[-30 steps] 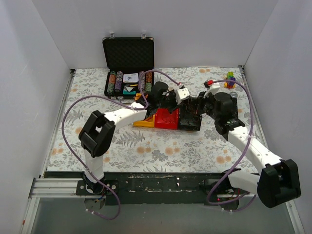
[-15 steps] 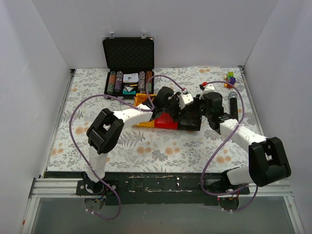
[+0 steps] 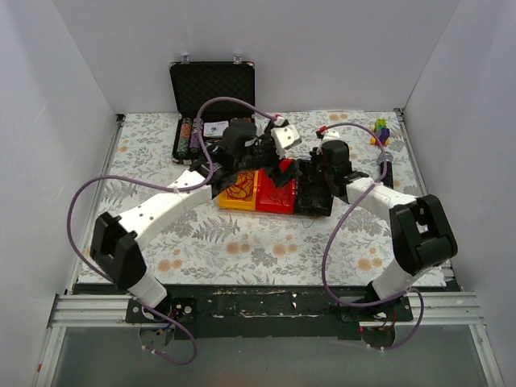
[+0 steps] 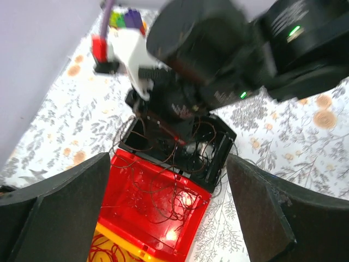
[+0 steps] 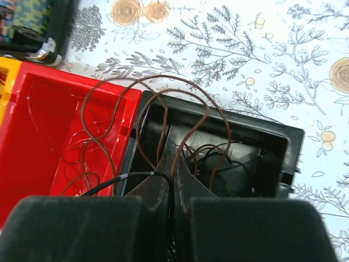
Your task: Untangle the cables
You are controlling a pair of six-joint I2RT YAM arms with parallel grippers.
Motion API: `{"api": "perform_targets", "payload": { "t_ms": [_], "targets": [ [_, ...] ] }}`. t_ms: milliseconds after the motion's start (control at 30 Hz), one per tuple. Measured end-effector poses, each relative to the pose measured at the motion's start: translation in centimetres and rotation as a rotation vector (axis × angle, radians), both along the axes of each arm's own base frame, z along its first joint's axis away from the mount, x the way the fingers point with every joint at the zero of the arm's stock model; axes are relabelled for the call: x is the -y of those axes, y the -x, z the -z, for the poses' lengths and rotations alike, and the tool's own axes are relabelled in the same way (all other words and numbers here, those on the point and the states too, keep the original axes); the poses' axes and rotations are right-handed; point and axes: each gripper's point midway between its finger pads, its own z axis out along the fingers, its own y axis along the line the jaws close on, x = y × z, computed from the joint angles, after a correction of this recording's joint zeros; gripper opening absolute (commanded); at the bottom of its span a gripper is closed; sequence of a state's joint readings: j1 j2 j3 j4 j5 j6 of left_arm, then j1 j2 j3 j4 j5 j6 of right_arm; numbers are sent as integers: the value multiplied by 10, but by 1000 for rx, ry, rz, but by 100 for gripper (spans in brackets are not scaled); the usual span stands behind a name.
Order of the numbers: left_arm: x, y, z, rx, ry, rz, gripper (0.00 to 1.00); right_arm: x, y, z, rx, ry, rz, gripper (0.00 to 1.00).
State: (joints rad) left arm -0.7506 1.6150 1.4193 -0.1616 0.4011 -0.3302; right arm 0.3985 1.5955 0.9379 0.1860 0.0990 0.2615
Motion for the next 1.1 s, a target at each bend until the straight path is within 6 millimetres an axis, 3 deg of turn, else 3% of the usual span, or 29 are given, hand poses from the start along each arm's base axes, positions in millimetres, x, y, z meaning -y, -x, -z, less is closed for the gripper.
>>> {"api": "perform_targets", "payload": {
  "t_ms": [133, 333, 533, 600, 667, 767, 933, 1033, 1100],
  "targets": [
    [-25, 15, -51, 39, 71, -22, 93, -9, -2, 22, -51, 50, 7, 1],
    [-71, 19, -94, 80, 130, -106, 97, -13, 1, 59, -157, 153, 37, 2],
    [-107, 22, -123, 120, 164, -186, 98, -2, 15, 63, -216, 190, 70, 36],
    [-114, 28, -128, 128, 176, -194, 98, -1, 18, 54, -213, 189, 69, 46],
    [-120, 33, -130, 127, 179, -201, 98, 1, 22, 31, -184, 171, 67, 56],
    [-126, 38, -129, 114, 178, -213, 98, -1, 24, -10, -125, 138, 55, 61],
    [-133, 36, -119, 78, 164, -238, 98, -5, 33, -69, -33, 71, 26, 63],
    [-140, 34, -105, 32, 144, -258, 98, -4, 48, -85, -21, 57, 6, 61],
    [-144, 32, -98, 4, 133, -270, 98, -3, 58, -89, -18, 50, -4, 53]
  ]
}}
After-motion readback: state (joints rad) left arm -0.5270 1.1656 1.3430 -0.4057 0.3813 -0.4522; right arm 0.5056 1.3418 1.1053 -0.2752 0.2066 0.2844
